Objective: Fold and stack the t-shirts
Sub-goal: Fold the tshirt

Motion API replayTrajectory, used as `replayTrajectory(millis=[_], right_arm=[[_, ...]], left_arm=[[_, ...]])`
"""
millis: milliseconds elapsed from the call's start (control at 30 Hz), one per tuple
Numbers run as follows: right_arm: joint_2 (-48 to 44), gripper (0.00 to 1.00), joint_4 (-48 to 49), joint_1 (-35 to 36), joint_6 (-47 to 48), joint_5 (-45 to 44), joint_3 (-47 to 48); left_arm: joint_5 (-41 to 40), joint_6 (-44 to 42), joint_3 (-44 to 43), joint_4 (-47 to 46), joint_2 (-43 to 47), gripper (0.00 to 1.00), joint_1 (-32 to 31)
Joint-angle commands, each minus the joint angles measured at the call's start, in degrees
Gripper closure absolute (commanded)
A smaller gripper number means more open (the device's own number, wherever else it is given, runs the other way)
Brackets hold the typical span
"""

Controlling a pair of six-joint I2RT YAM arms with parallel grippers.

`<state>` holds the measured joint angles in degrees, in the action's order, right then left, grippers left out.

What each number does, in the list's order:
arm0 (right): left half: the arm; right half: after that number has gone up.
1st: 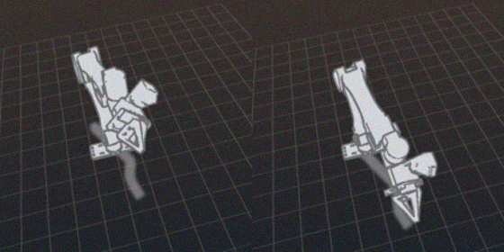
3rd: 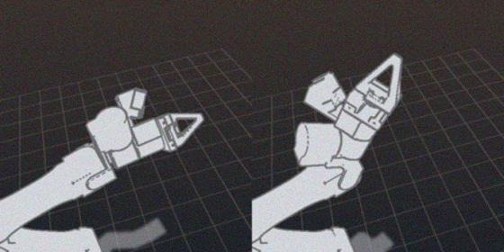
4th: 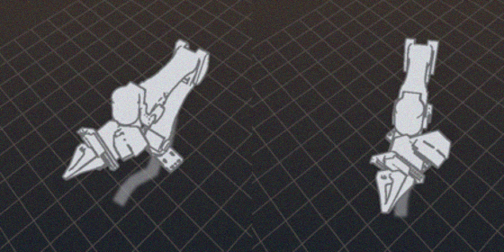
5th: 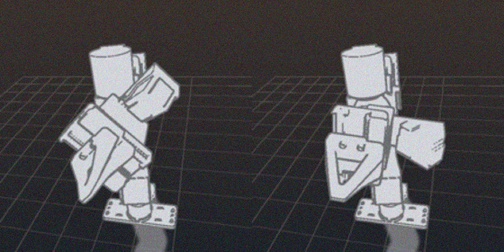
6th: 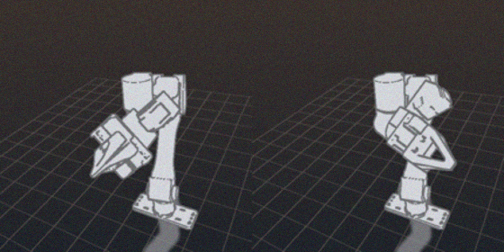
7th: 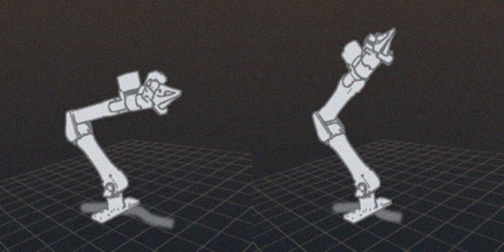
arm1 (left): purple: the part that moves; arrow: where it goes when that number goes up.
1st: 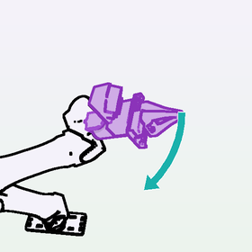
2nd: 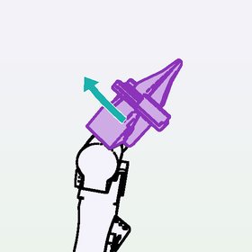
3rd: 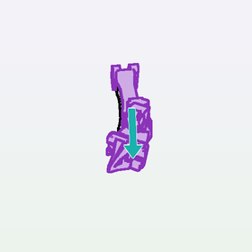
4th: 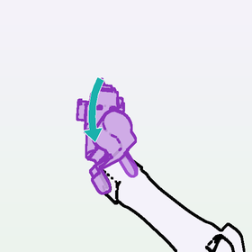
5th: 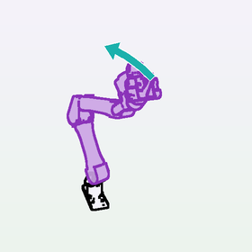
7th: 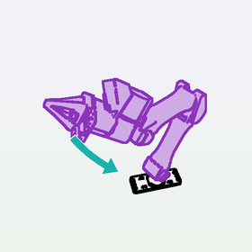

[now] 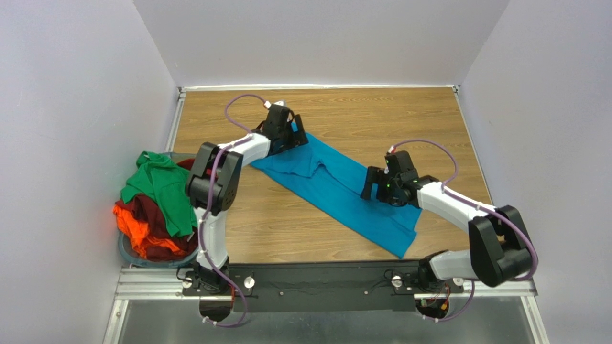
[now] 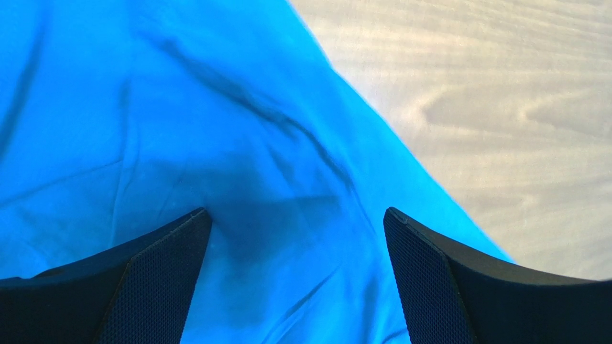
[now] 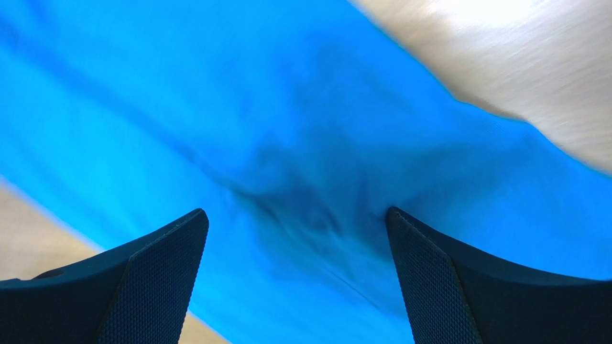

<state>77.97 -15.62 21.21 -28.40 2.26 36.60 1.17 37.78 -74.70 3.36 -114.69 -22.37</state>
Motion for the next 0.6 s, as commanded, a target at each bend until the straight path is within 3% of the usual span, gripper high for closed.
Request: replayTrajectory(millis=[0, 367, 567], right_arm=[[-1.4, 0.00, -3.7, 1.8, 0.6, 14.3, -3.5], [-1.3, 0.00, -1.4, 15.0, -2.1, 17.2, -6.2], [-0.5, 0.00, 3.0, 19.1, -3.6, 20.6, -6.2]], left_arm=[[-0.2, -1.0, -13.0, 8.9, -12.7, 0.02, 0.0], [7.3, -0.8, -41.8, 17.6, -29.7, 0.02, -2.1], [11.7, 0.1, -49.9, 19.2, -34.3, 0.02, -2.9]])
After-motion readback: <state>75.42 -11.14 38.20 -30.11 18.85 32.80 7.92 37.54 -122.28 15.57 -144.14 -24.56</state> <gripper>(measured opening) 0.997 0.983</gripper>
